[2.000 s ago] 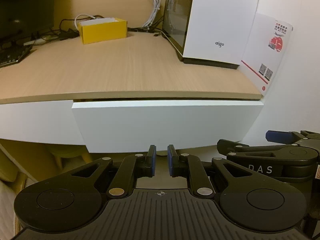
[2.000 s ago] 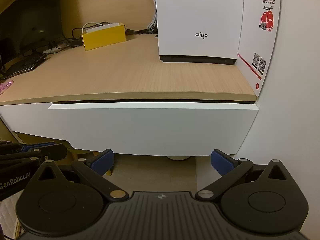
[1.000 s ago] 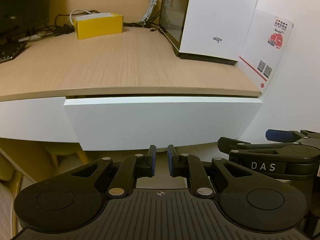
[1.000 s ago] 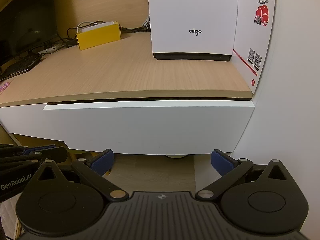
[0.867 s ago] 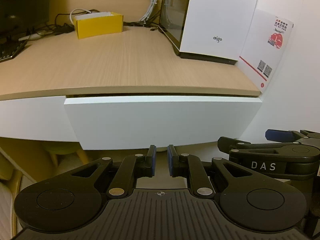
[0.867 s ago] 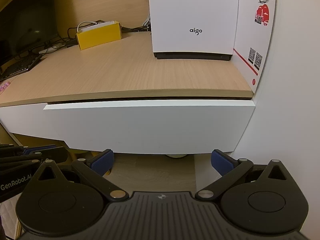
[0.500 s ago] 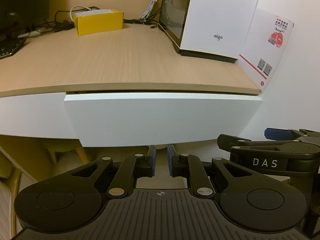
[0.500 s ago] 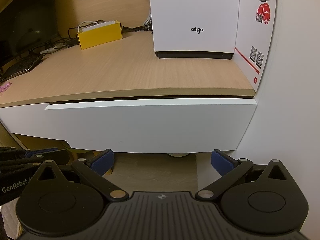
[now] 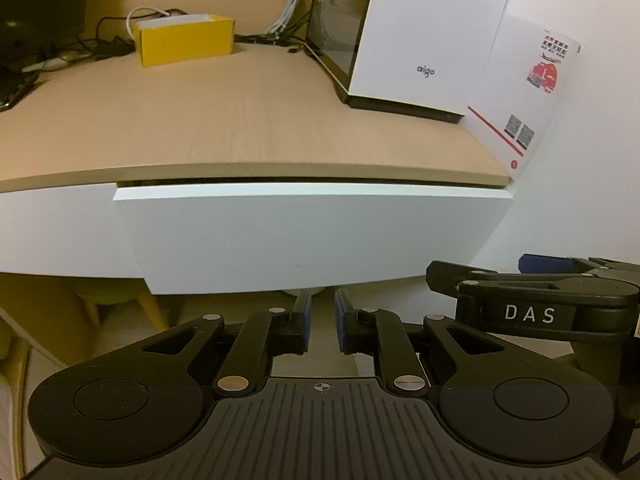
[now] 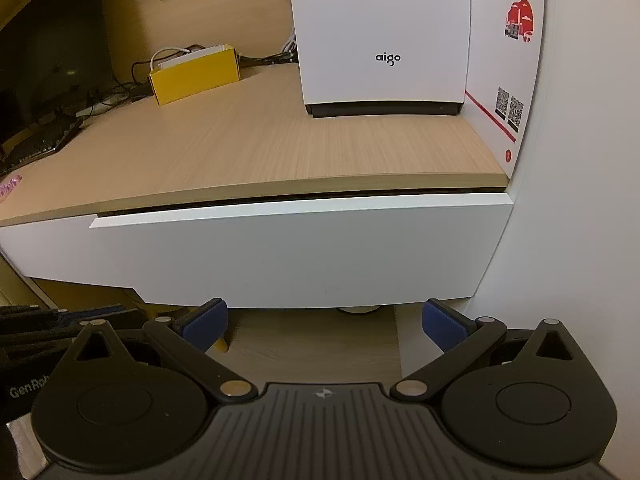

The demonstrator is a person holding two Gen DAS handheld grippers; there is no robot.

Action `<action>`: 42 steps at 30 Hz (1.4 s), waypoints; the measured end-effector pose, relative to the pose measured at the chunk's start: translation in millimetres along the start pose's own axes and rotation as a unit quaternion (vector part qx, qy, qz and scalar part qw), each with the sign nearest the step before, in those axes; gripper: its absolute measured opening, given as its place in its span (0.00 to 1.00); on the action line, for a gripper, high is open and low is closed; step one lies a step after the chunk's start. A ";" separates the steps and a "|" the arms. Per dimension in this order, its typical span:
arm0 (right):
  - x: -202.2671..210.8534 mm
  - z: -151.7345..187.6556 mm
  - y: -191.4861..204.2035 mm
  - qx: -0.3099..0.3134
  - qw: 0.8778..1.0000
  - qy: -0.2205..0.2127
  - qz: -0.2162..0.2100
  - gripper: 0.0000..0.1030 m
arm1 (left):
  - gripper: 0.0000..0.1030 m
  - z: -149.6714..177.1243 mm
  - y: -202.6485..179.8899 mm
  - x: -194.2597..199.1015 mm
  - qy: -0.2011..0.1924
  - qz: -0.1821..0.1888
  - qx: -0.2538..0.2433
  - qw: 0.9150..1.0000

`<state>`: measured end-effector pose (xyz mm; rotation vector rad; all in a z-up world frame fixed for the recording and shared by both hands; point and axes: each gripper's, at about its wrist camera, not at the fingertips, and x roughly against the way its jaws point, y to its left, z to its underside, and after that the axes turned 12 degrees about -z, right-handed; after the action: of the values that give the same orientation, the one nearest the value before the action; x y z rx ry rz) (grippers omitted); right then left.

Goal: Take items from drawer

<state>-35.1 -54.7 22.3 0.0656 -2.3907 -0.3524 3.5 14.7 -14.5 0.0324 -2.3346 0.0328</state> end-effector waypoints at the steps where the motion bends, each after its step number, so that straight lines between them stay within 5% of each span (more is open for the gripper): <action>1: -0.2 -0.4 -0.4 -0.001 1.000 -0.001 -0.001 1.00 | 0.15 -0.5 0.6 -0.7 0.001 0.001 0.000 1.000; 30: -19.0 -19.6 5.7 0.013 0.999 0.020 0.025 1.00 | 0.15 -27.5 58.4 -28.1 0.016 -0.005 0.057 0.998; 42: -41.2 -27.3 8.4 0.010 0.998 0.042 0.035 1.00 | 0.18 -65.1 145.9 -55.0 -0.015 -0.099 0.171 0.980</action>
<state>14.2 -47.0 17.2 0.0060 -2.3071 -0.2869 83.5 163.4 -11.2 0.4390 -2.3180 0.3354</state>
